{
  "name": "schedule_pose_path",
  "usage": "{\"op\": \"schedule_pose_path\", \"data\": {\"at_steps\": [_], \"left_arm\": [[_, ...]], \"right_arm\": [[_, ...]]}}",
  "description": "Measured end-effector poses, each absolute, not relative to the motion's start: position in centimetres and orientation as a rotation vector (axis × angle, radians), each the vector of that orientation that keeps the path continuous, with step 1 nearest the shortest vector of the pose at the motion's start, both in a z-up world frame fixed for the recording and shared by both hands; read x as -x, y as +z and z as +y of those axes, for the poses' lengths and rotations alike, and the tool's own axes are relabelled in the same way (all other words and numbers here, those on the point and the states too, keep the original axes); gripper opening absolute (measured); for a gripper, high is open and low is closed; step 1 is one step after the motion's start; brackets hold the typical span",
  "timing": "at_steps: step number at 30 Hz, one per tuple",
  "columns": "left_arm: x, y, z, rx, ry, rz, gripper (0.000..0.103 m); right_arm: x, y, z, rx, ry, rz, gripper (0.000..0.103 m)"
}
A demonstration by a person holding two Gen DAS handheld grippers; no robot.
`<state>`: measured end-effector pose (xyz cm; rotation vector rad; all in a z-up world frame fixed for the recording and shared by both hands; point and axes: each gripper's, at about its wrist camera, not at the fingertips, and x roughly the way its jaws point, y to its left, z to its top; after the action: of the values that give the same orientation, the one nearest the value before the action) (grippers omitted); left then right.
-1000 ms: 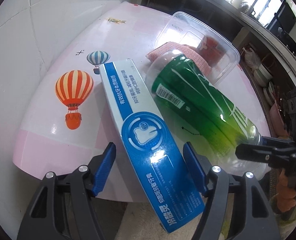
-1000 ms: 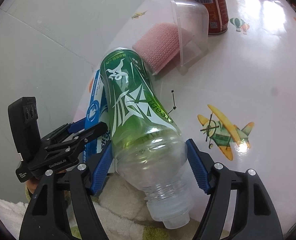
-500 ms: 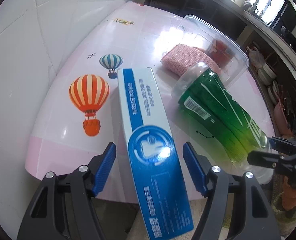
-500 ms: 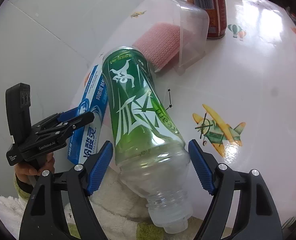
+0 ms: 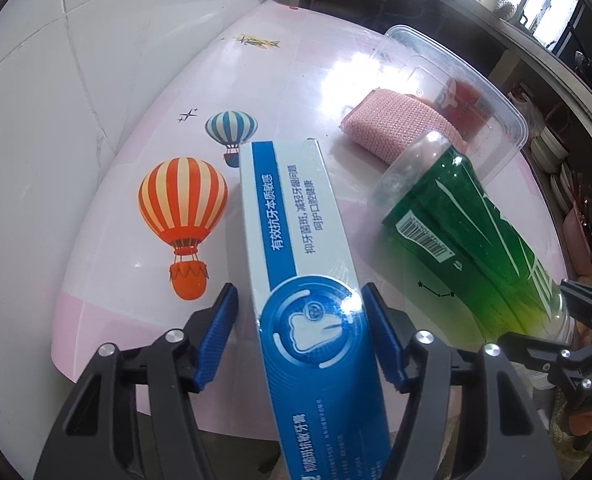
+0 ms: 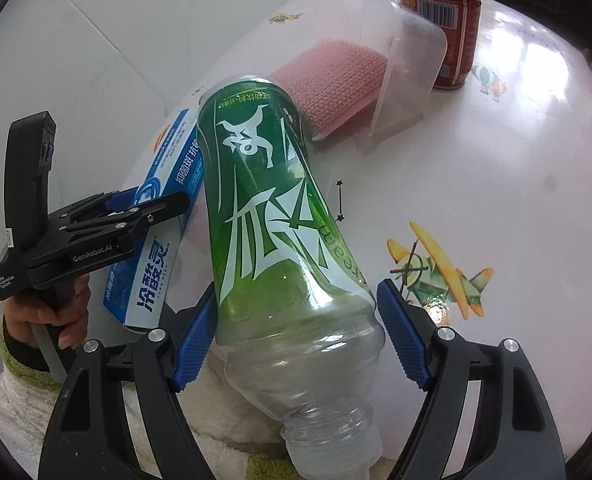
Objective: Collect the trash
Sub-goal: 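Grasp the green bottle with the right tool while the left tool grasps the blue toothpaste box, then carry the bottle and toothpaste box to the blue basket and open both tools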
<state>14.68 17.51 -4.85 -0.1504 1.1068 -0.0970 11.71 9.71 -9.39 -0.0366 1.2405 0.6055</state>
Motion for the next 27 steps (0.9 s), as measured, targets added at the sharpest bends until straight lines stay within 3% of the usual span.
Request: {"op": "schedule_pose_path", "data": {"at_steps": [3, 27], "left_arm": [[-14.7, -4.8, 17.8, 0.152, -0.097, 1.104, 0.051], [-11.0, -1.7, 19.9, 0.227, -0.063, 0.973, 0.048]], "right_arm": [[-12.1, -10.0, 10.1, 0.031, 0.613, 1.245, 0.071], [-12.4, -10.8, 4.9, -0.165, 0.712, 1.211, 0.068]]}}
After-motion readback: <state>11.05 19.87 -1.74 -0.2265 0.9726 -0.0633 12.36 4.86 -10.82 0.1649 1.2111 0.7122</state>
